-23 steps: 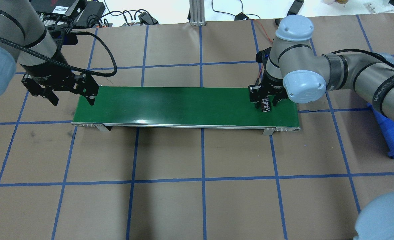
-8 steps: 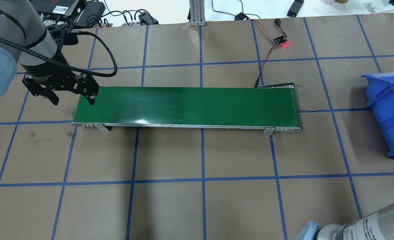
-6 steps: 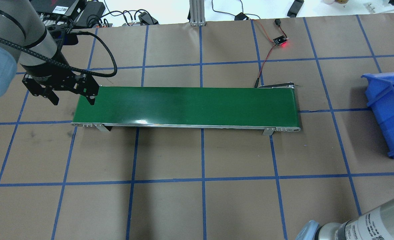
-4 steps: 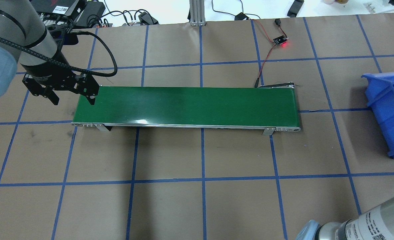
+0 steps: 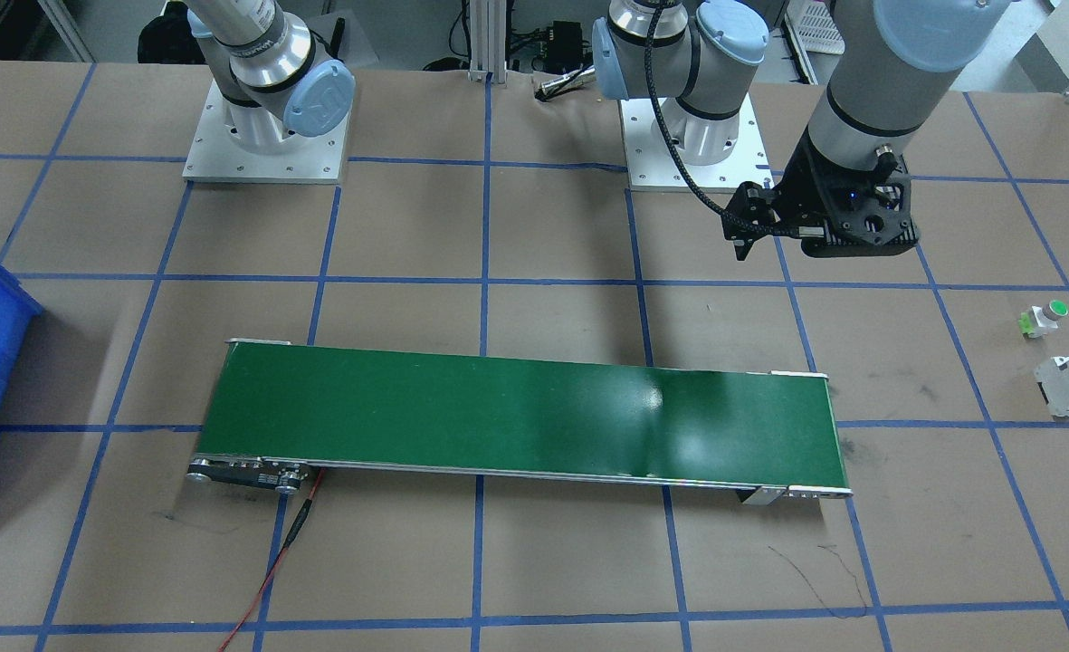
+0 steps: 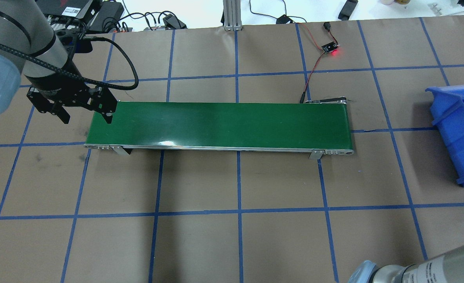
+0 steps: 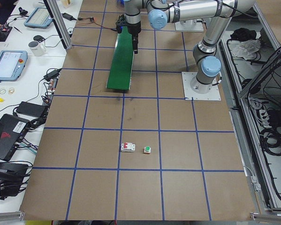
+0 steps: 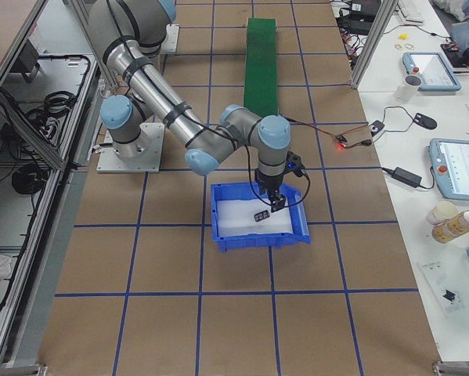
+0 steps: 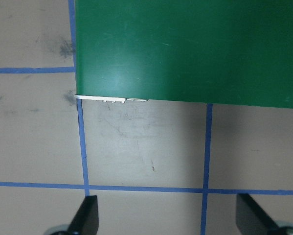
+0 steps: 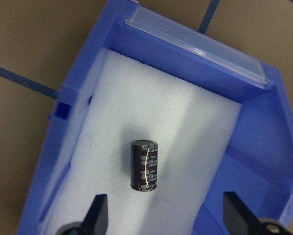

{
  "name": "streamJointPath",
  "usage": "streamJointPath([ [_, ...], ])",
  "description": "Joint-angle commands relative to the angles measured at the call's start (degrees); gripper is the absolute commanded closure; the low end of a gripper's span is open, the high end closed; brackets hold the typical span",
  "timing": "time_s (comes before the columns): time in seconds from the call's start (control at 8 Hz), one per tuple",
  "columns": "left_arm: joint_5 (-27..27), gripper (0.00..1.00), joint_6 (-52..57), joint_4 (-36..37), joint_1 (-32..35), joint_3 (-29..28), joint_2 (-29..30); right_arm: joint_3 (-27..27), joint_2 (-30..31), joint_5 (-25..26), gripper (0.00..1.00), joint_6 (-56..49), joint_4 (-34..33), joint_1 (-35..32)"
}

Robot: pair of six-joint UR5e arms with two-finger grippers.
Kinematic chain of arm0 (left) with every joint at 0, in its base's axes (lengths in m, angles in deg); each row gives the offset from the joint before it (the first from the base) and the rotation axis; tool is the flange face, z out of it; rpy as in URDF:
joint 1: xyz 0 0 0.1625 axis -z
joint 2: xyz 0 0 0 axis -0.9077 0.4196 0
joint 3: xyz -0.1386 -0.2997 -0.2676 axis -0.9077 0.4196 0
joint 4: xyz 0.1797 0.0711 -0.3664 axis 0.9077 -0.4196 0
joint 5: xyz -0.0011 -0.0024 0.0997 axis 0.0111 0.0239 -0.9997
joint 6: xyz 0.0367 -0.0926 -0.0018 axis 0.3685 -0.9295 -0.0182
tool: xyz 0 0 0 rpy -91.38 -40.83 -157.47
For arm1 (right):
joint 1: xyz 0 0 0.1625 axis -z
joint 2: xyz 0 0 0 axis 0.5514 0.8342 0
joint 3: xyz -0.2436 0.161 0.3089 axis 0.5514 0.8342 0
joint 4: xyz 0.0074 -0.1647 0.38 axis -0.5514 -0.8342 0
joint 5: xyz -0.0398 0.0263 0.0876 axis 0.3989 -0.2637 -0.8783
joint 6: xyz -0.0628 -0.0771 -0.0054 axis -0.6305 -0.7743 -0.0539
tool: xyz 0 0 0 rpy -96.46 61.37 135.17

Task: Move capacitor from left to right
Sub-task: 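Lower the capacitor into the blue bin and open the right gripper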

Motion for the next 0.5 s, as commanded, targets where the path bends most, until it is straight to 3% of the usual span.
streamJointPath([
  [0.0, 0.0, 0.0, -0.1, 0.0, 0.0, 0.0, 0.0, 1.3, 12.3, 0.6, 0.0, 6.6, 12.0, -9.1],
  [0.38, 0.0, 0.0, 0.0, 0.5, 0.0, -0.1, 0.1, 3.7, 18.7, 0.4, 0.0, 28.4, 28.1, -25.0],
])
